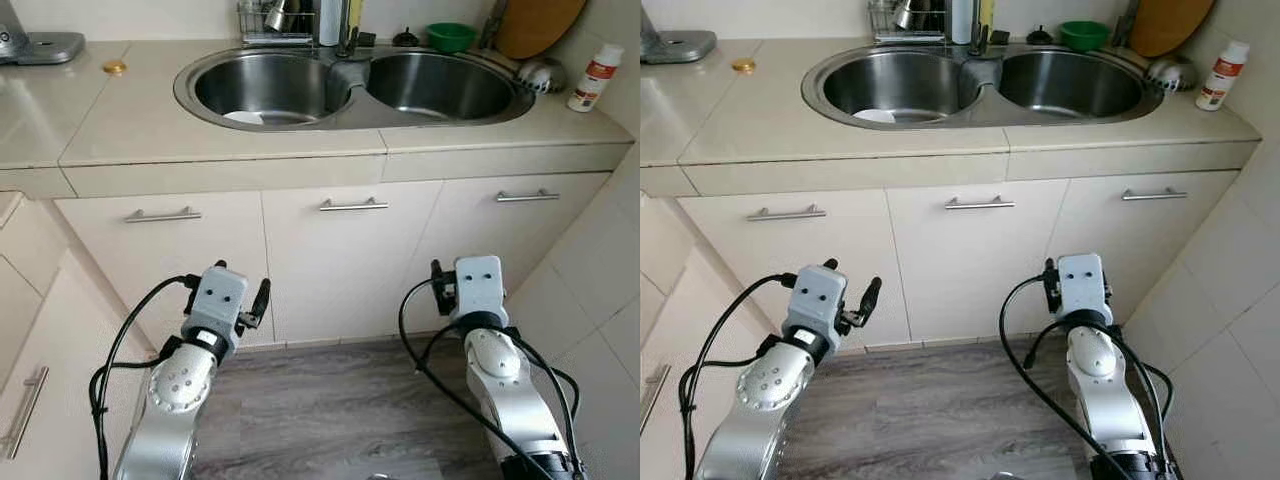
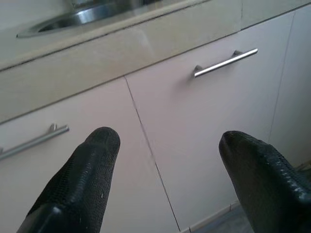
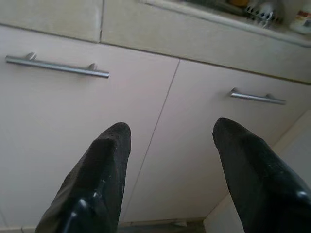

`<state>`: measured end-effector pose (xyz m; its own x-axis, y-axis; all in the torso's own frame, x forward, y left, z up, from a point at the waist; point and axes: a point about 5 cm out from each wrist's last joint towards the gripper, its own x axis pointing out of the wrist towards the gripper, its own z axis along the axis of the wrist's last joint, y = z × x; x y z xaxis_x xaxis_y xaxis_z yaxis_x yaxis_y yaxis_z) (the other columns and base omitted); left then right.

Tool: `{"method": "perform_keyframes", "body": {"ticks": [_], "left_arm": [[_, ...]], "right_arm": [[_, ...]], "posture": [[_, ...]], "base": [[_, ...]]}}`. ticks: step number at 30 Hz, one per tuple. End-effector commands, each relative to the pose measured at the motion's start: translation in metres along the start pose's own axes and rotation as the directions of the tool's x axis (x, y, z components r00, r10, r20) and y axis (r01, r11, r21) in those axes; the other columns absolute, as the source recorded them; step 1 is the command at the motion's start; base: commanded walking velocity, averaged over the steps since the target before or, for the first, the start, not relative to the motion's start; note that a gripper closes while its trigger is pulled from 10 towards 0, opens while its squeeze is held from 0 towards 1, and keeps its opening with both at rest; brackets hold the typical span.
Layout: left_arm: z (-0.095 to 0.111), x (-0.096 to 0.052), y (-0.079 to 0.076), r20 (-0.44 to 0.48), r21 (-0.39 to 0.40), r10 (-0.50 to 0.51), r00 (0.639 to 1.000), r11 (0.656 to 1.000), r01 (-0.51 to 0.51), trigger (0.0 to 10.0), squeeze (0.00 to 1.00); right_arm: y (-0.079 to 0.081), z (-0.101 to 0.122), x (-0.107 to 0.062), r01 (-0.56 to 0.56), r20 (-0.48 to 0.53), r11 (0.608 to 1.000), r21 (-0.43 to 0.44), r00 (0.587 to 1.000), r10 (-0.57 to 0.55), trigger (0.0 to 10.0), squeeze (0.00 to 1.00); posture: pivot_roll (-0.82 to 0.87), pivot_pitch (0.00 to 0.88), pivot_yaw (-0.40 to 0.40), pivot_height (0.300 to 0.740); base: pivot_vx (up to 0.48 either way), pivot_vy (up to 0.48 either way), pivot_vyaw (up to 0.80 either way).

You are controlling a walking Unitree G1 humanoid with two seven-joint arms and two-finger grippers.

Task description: Kitchen organization

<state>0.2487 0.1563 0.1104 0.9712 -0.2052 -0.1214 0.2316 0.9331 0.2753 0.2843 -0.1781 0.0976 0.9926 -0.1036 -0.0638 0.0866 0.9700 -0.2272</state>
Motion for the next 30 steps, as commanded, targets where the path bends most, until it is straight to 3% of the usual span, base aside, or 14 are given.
{"method": "perform_keyframes", "body": {"ticks": [1,6,11,16,21,26,28,30], "left_arm": [[0.001,0.005,-0.006,0.011,0.001,-0.033,0.999,0.999,0.033,10.0,0.00],[0.004,0.011,-0.010,0.027,0.010,-0.071,0.997,0.997,0.071,10.0,0.00],[0.002,0.014,-0.009,0.033,0.022,-0.105,0.994,0.994,0.105,10.0,0.00],[0.012,0.024,-0.014,0.062,0.027,-0.173,0.983,0.985,0.172,10.0,0.00],[0.013,0.031,-0.021,0.077,0.022,-0.219,0.973,0.976,0.218,10.0,0.00],[0.015,0.030,-0.021,0.100,0.062,-0.173,0.980,0.984,0.167,10.0,0.00],[0.017,0.028,-0.017,0.105,0.068,-0.128,0.986,0.990,0.121,10.0,0.00],[0.018,0.020,-0.007,0.109,0.048,-0.030,0.994,0.999,0.025,10.0,0.00]], "right_arm": [[-0.004,0.001,0.003,0.025,-0.006,1.000,0.010,1.000,-0.025,10.0,0.00],[0.003,0.001,-0.002,0.020,-0.002,0.999,0.043,1.000,-0.020,10.0,0.00],[-0.004,0.000,-0.004,0.064,-0.012,0.996,0.055,0.998,-0.064,10.0,0.00],[0.005,-0.002,-0.017,0.067,-0.019,0.996,0.066,0.998,-0.066,10.0,0.00],[-0.011,-0.004,-0.021,0.129,-0.035,0.987,0.101,0.991,-0.126,10.0,0.00],[-0.016,0.001,-0.017,0.086,0.005,0.995,0.054,0.996,-0.086,10.0,0.00],[-0.011,0.006,-0.015,0.040,0.038,0.999,0.015,0.998,-0.040,10.0,0.00],[0.006,0.018,-0.011,-0.080,0.123,0.993,-0.086,0.988,0.091,10.0,0.00]], "posture": [[-0.02,0.000,-0.035,0.740],[-0.03,0.000,-0.006,0.740],[-0.06,0.000,0.011,0.740],[-0.10,0.000,0.058,0.740],[-0.15,0.000,0.079,0.740],[-0.14,0.000,0.053,0.740],[-0.12,0.000,0.037,0.740],[-0.10,0.000,0.021,0.740]], "base": [[0.000,0.000,0.00],[0.000,0.000,0.00],[0.000,0.000,0.00],[0.000,0.000,0.00],[0.000,0.000,0.00],[0.000,0.000,0.00],[0.000,0.000,0.00],[0.000,0.000,0.00]]}}
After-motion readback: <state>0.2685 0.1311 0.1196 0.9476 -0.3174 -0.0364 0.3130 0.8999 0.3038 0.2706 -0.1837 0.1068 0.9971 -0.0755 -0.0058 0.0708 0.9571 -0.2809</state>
